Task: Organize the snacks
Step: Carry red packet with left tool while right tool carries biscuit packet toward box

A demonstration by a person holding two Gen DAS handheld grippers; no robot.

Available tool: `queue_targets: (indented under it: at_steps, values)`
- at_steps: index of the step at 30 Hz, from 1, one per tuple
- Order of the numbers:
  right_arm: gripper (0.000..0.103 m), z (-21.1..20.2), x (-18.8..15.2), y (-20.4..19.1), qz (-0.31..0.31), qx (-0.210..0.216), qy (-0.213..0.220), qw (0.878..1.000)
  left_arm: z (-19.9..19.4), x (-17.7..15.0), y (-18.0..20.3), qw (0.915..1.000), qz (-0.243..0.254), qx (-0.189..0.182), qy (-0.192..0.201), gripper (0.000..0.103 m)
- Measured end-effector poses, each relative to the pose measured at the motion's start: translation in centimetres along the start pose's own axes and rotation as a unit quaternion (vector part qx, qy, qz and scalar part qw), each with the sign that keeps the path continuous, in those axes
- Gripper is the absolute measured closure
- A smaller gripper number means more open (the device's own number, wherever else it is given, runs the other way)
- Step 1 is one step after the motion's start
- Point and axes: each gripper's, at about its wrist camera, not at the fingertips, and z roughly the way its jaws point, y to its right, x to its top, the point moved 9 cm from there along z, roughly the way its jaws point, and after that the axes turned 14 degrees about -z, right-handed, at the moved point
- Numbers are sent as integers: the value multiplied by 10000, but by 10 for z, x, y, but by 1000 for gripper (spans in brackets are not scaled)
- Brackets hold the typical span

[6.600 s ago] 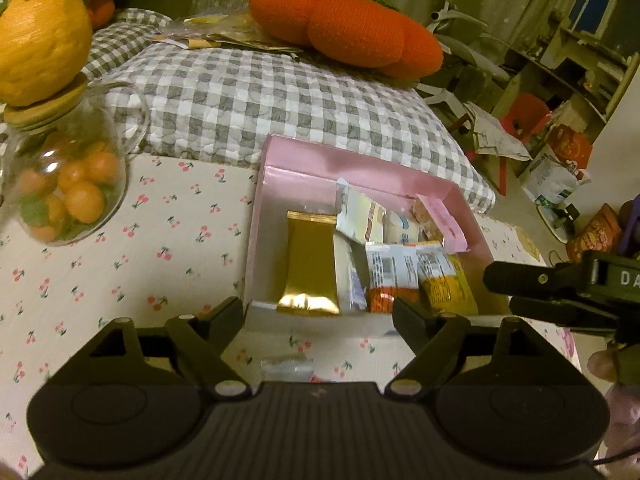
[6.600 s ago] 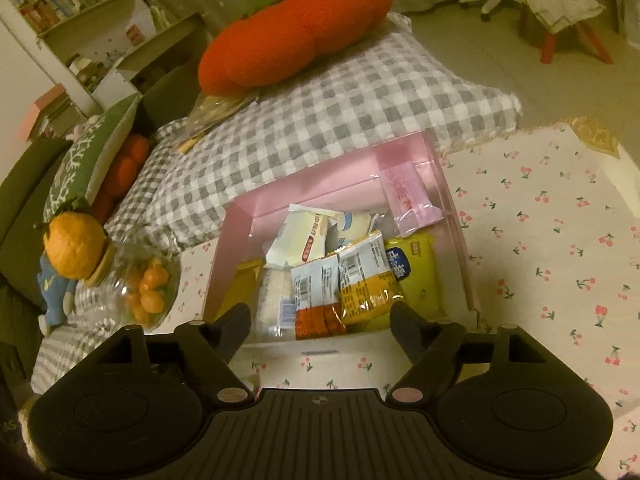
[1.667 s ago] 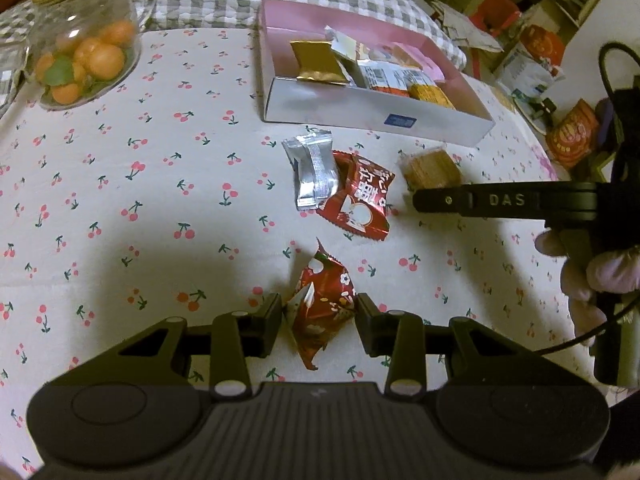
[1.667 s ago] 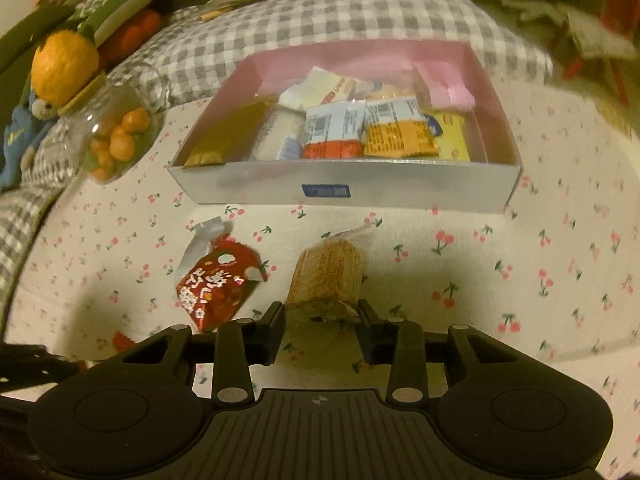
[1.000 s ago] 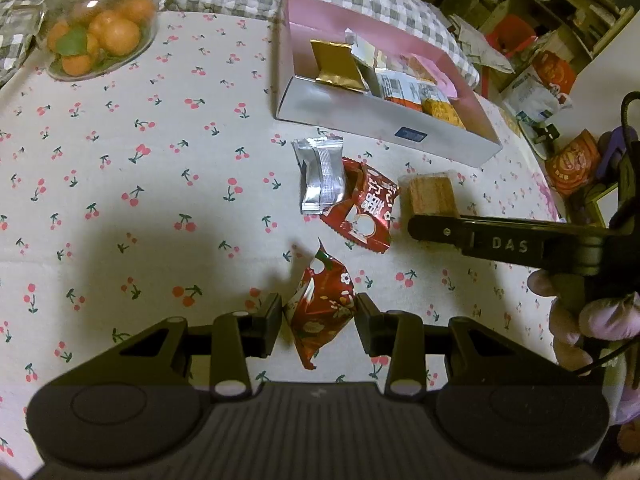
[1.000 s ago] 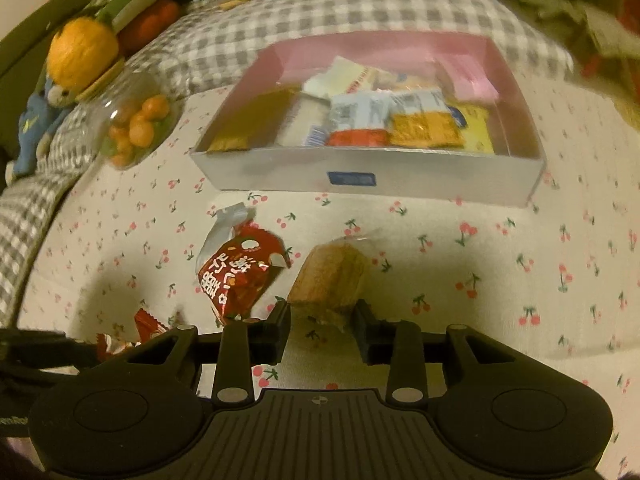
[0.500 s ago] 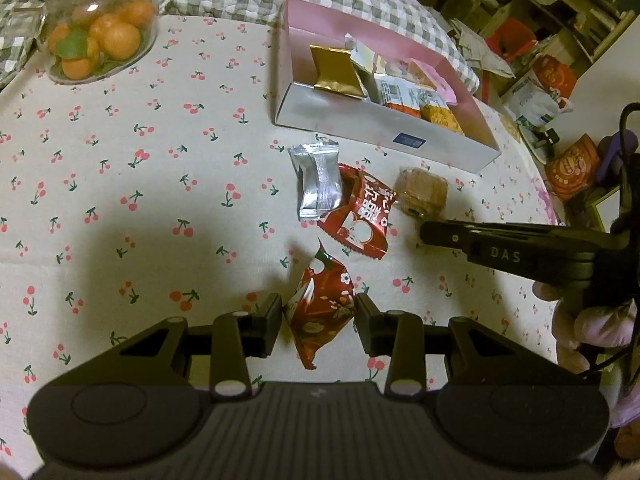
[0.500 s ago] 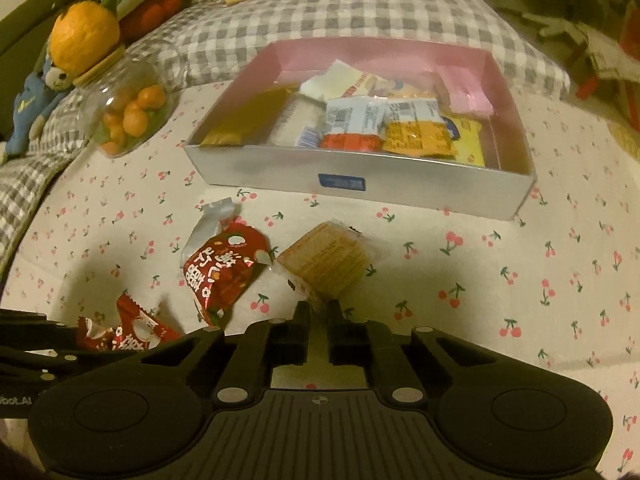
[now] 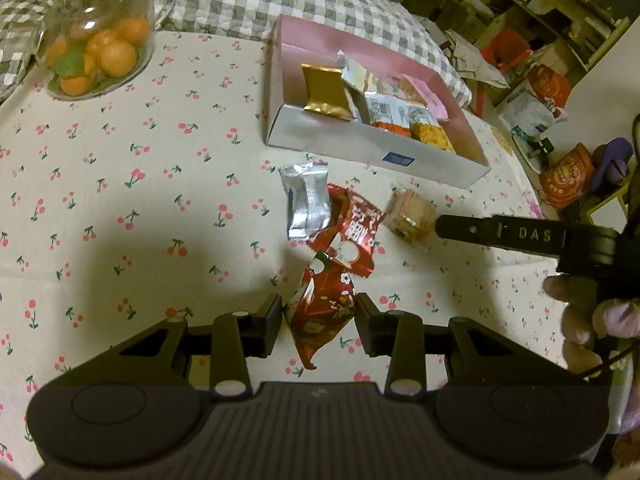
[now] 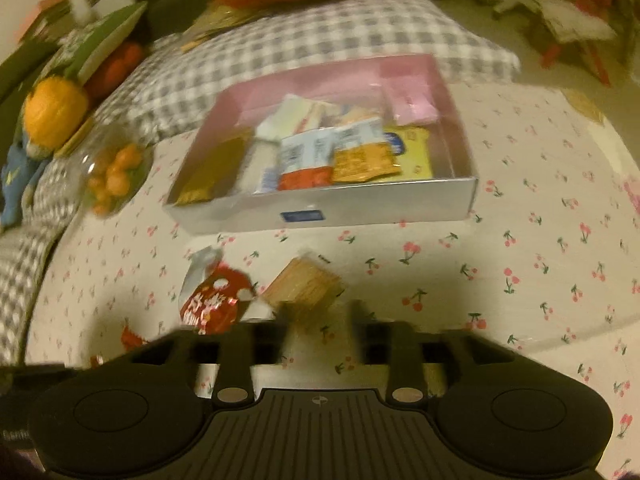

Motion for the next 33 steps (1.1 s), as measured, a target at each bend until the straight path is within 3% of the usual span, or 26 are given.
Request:
queue_targets:
  at_steps: [1, 2, 6, 13, 18, 20, 24, 33]
  values:
    - [36, 1, 1, 4, 159, 6, -2, 9999, -1, 1, 2, 10000, 13, -16, 12, 67]
    - [34, 2, 2, 7, 327, 37, -1, 9995, -1, 2, 4, 10000, 26, -34, 29, 67]
    - [34, 15, 8, 11, 735, 100, -121, 9972, -1, 5, 10, 9999, 54, -86, 56, 67]
    - [36, 39, 16, 3, 1012, -202, -293, 9942, 2, 5, 16, 9996, 266, 23, 64, 67]
    - [53, 42, 18, -7, 537, -651, -248, 9961, 3, 6, 14, 9995, 309, 62, 63, 67]
    - [69, 43, 18, -10, 467, -578, -264, 9969, 3, 7, 14, 9995, 311, 67, 59, 67]
    - [69, 39, 15, -8, 410, -477, -313, 9975, 2, 8, 15, 9995, 307, 56, 81, 67]
    - [69, 25, 8, 13, 930, 54, -269, 9953, -5, 18, 18, 9994, 220, 8, 283, 67]
